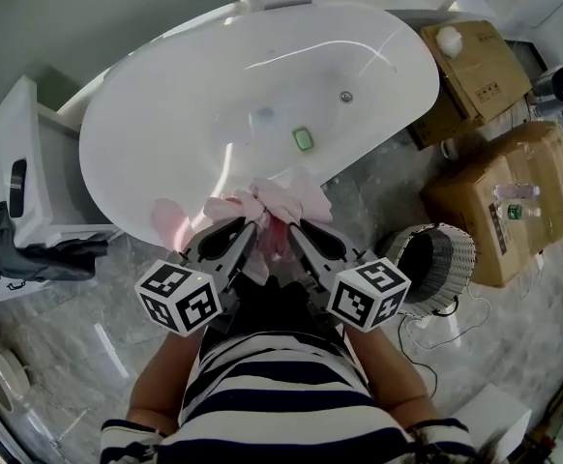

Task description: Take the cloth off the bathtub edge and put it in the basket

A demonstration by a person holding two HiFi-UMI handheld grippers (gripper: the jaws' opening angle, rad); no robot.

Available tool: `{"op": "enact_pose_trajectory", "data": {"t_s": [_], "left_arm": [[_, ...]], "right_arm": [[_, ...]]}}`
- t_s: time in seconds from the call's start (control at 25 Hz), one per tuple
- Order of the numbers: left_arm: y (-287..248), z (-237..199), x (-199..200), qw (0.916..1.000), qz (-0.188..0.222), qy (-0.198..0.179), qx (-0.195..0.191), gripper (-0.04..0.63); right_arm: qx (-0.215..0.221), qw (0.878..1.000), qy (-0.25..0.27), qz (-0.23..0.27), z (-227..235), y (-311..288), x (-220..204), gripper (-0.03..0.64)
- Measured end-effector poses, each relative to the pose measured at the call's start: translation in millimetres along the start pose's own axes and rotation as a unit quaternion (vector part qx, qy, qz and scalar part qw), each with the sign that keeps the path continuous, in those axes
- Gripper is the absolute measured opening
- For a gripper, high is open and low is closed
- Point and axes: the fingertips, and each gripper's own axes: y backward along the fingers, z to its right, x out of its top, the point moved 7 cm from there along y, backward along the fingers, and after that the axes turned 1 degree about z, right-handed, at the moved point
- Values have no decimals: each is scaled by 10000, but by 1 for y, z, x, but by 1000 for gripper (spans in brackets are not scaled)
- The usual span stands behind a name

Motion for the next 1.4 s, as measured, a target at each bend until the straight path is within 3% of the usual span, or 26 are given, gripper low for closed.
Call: {"op": "enact_pose_trajectory", "data": {"t_s": [0.4,0.88,1.12,1.4], "left_arm": [[-37,78,21,9949,158,-387,-920,31],[-87,155,9,9805,-139,-645,-1851,29],[-106,202,11,9685,-197,-754,-2364,28],[-127,268,18,9470,-203,-1005,-3045,28]], "right_arm": [[-34,9947,-13,1026,3,81,38,72],[-369,9767,132,2109,11,177,69,72],[-620,9643,183,2566,19,228,78,72],[-848,9454,436,3116,21,292,92,72]]}}
